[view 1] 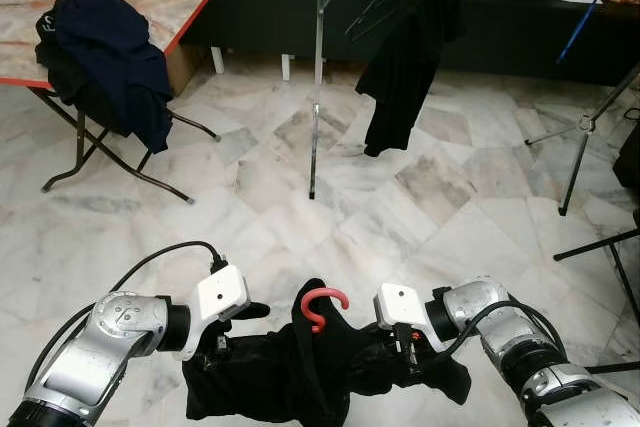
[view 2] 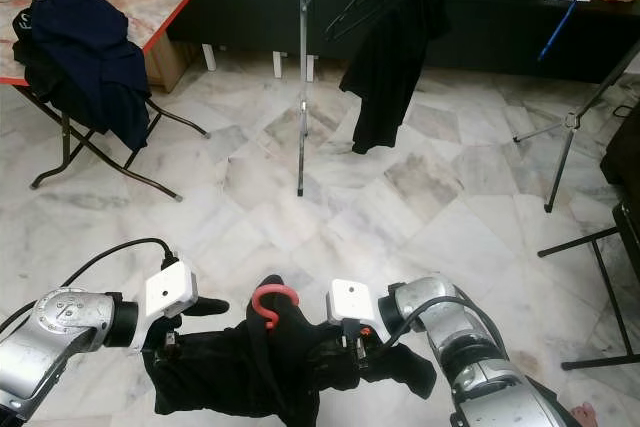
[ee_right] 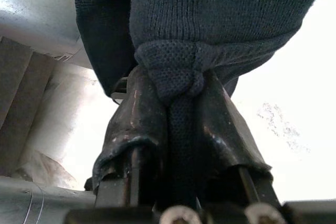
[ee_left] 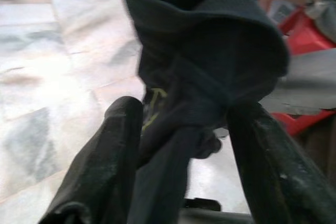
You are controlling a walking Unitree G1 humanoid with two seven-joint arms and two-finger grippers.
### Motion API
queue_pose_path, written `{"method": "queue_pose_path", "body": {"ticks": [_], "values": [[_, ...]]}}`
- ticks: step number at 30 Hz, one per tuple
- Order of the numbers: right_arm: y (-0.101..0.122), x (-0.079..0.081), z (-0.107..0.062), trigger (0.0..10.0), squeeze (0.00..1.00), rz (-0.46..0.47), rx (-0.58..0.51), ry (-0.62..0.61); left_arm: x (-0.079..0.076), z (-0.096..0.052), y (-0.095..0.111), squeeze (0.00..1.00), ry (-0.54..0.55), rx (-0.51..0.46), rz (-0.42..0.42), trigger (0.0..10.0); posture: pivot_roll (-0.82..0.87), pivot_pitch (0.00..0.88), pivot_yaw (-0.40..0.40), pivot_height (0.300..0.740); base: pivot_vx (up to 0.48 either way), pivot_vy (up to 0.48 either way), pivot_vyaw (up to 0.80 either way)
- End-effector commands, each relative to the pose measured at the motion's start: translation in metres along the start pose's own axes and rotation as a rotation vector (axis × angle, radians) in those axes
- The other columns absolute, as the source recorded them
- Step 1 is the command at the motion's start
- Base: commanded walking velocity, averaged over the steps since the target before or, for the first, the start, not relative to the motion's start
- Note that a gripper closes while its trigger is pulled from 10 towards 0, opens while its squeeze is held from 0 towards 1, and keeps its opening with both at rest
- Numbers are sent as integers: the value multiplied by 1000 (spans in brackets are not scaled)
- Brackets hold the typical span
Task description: Hang hanger
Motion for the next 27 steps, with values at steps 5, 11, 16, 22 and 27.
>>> {"method": "queue_pose_path", "body": {"ticks": [5, 11, 16, 22, 27], "values": [[4, 0, 2, 0, 0, -32, -23, -2, -7, 5, -1, 1000, -53, -8, -24, 10000, 89, 138, -37, 740, 0, 0, 0], [8, -2, 2, 0, 0, -41, -36, 0, -3, 10, -1, 1000, -24, -8, -15, 10000, 87, 146, -40, 740, 0, 0, 0], [11, -3, 4, 0, 0, -52, -46, 6, 1, 16, -3, 0, 6, -4, -7, 10000, 88, 148, -42, 740, 0, 0, 0], [14, -4, 6, 0, 0, -59, -54, 14, 0, 21, -1, 0, 0, -23, -28, 10000, 86, 152, -45, 740, 0, 0, 0], [14, -5, 6, 0, 0, -63, -53, 7, -2, 23, -1, 0, -24, -32, -41, 10000, 83, 158, -44, 740, 0, 0, 0]]}}
Point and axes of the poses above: a point about 5 cm out from each wrist's last joint towards the gripper, its own z axis pointing out of the wrist towards the gripper, its own y axis along the axis of the wrist's last joint, x = y × z, the point moved 2 cm from there along z, pointing out of the wrist towards the gripper, and after that the axes turned 9 degrees about -z, right-handed, at the moved point
